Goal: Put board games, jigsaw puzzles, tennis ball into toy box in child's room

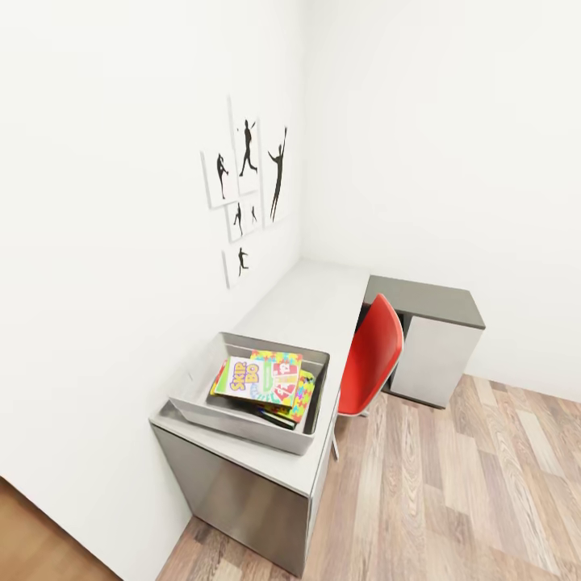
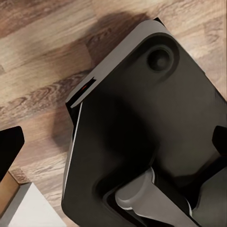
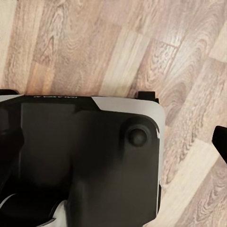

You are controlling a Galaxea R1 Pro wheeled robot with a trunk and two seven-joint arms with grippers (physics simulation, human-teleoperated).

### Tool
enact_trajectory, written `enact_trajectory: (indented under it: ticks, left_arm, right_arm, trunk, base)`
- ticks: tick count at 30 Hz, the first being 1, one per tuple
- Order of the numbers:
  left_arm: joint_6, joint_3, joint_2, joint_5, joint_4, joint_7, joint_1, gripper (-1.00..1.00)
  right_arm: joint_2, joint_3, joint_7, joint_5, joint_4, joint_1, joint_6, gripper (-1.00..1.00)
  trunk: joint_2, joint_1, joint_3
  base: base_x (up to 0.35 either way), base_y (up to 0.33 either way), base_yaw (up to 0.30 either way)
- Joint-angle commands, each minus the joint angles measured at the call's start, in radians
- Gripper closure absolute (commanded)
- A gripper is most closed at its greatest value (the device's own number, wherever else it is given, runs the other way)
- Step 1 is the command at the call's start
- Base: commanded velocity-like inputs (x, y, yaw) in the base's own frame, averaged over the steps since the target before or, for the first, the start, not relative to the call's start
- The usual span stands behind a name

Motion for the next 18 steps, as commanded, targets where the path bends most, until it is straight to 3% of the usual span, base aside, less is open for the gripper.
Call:
enact_trajectory:
  ticks: [1, 18]
  left_arm:
    - [0.008, 0.006, 0.000, 0.005, -0.003, -0.003, 0.001, -1.00]
    - [0.008, 0.006, -0.001, 0.004, -0.003, -0.003, 0.001, -1.00]
  right_arm:
    - [-0.001, 0.008, 0.000, -0.010, -0.002, 0.000, 0.006, -1.00]
    - [0.000, 0.007, -0.003, -0.011, 0.001, -0.001, -0.001, -1.00]
  trunk:
    - [-0.002, 0.001, 0.000]
    - [-0.002, 0.001, 0.027]
  base:
    - [0.000, 0.000, 0.000]
    - [0.000, 0.000, 0.000]
